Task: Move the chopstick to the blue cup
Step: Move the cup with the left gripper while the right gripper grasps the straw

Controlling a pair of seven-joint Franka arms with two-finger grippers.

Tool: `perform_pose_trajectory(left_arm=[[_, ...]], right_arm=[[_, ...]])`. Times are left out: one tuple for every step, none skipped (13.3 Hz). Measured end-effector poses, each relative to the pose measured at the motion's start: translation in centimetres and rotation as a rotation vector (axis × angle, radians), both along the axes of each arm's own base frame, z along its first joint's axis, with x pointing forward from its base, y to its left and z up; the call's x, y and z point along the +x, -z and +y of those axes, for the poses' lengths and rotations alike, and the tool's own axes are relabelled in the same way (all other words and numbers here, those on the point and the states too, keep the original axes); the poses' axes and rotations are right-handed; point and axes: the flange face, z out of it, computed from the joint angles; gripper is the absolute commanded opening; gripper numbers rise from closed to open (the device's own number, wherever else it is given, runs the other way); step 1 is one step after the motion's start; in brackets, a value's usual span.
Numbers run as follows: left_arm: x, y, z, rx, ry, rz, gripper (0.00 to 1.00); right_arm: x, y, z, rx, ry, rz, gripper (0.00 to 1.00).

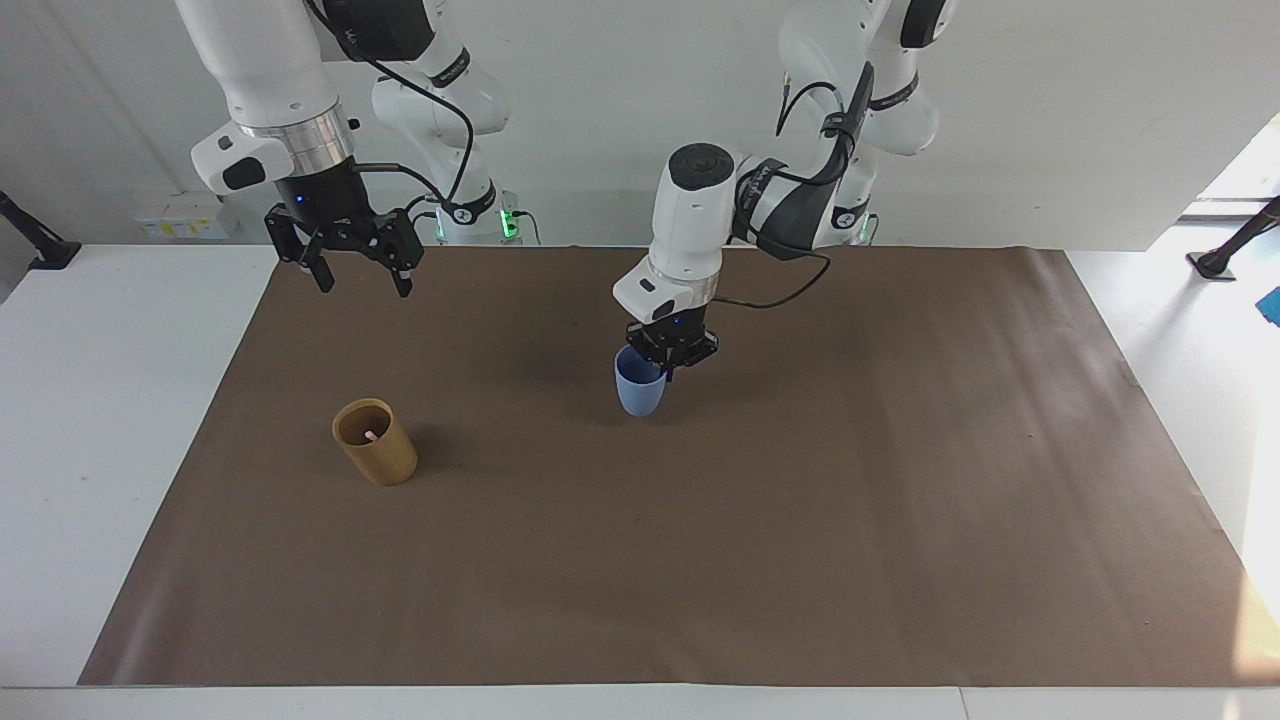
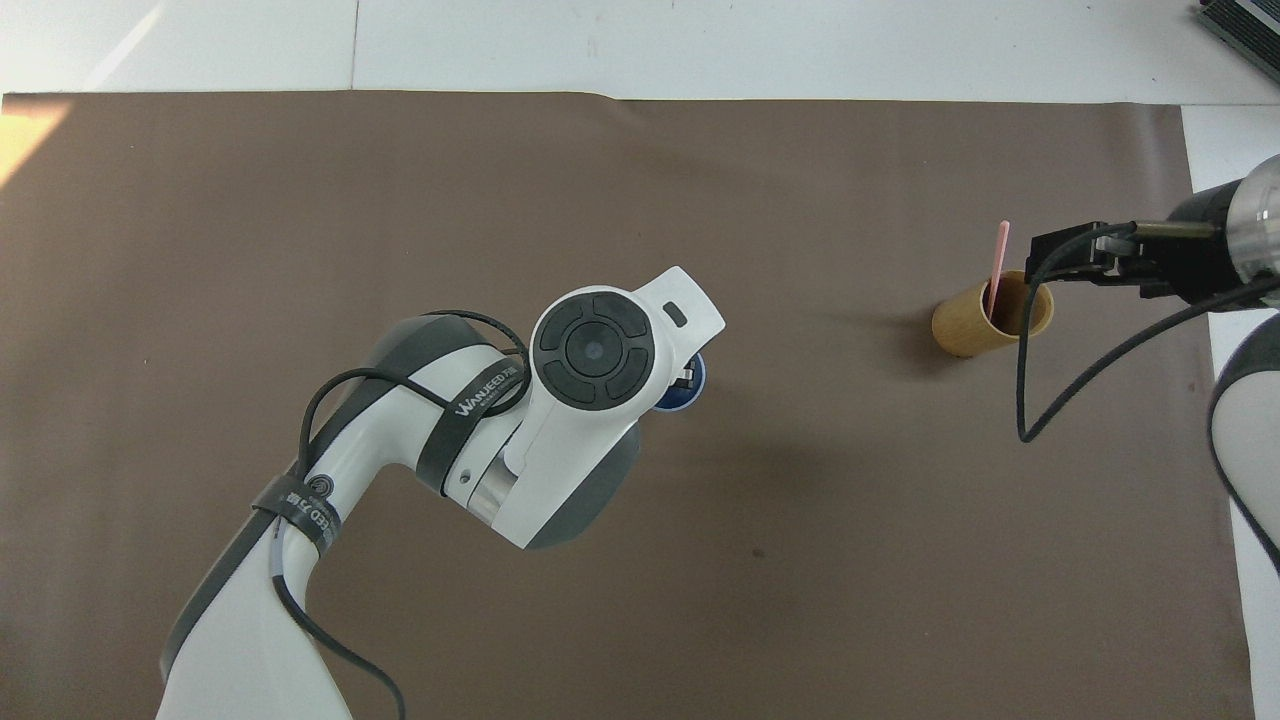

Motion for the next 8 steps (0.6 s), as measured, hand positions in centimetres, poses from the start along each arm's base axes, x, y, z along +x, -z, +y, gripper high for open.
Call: perform_pose_trajectory(left_arm=[[0.1, -0.2, 0.1, -0.002, -0.002, -0.003, 0.00], [0.1, -0.1, 0.1, -0.001, -0.002, -0.002, 0.00], [0.1, 0.2, 0.0, 0.002, -0.001, 0.001, 0.00], [0.0, 0.5, -0.2, 0.004, 0.000, 0.005, 0.00], [-0.1, 0.8, -0.4, 0.008, 0.000, 0.009, 0.00], [-0.2, 1.4, -0.6, 0.013, -0.003, 0.015, 0.00], [-0.4, 2.1, -0.9, 0.020, -0.009, 0.024, 0.00], [-0.5, 2.8, -1.2, 0.026, -0.014, 0.032, 0.00]], right_arm=[[0.4, 0.4, -0.1, -0.004, 0.001, 0.000, 1.00], [0.7, 0.8, -0.2, -0.008, 0.002, -0.001, 1.00], [1.1, 1.3, -0.4, -0.012, 0.004, 0.005, 1.00], [1.5, 2.0, -0.6, -0.017, 0.005, 0.013, 1.00], [2.2, 2.8, -0.8, -0.029, 0.004, 0.011, 1.00], [2.9, 3.4, -1.0, -0.046, 0.001, 0.003, 1.00], [3.5, 4.2, -1.1, -0.063, -0.003, 0.000, 1.00], [4.1, 5.0, -1.0, -0.073, -0.008, -0.002, 1.00]])
